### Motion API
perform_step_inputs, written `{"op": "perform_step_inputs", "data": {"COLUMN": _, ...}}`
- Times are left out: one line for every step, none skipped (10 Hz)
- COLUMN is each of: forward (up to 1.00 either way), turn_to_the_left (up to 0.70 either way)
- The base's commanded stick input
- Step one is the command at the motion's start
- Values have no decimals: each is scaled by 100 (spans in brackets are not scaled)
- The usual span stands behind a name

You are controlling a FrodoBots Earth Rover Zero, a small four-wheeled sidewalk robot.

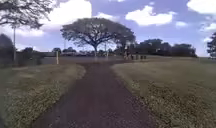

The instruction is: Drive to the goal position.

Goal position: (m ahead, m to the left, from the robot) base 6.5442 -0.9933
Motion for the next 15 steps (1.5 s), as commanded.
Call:
{"op": "perform_step_inputs", "data": {"forward": 50, "turn_to_the_left": 0}}
{"op": "perform_step_inputs", "data": {"forward": 50, "turn_to_the_left": 0}}
{"op": "perform_step_inputs", "data": {"forward": 50, "turn_to_the_left": 0}}
{"op": "perform_step_inputs", "data": {"forward": 50, "turn_to_the_left": 0}}
{"op": "perform_step_inputs", "data": {"forward": 50, "turn_to_the_left": 0}}
{"op": "perform_step_inputs", "data": {"forward": 50, "turn_to_the_left": 0}}
{"op": "perform_step_inputs", "data": {"forward": 50, "turn_to_the_left": 0}}
{"op": "perform_step_inputs", "data": {"forward": 50, "turn_to_the_left": 0}}
{"op": "perform_step_inputs", "data": {"forward": 50, "turn_to_the_left": 0}}
{"op": "perform_step_inputs", "data": {"forward": 50, "turn_to_the_left": 0}}
{"op": "perform_step_inputs", "data": {"forward": 50, "turn_to_the_left": 0}}
{"op": "perform_step_inputs", "data": {"forward": 50, "turn_to_the_left": 0}}
{"op": "perform_step_inputs", "data": {"forward": 50, "turn_to_the_left": 0}}
{"op": "perform_step_inputs", "data": {"forward": 50, "turn_to_the_left": 0}}
{"op": "perform_step_inputs", "data": {"forward": 50, "turn_to_the_left": 0}}
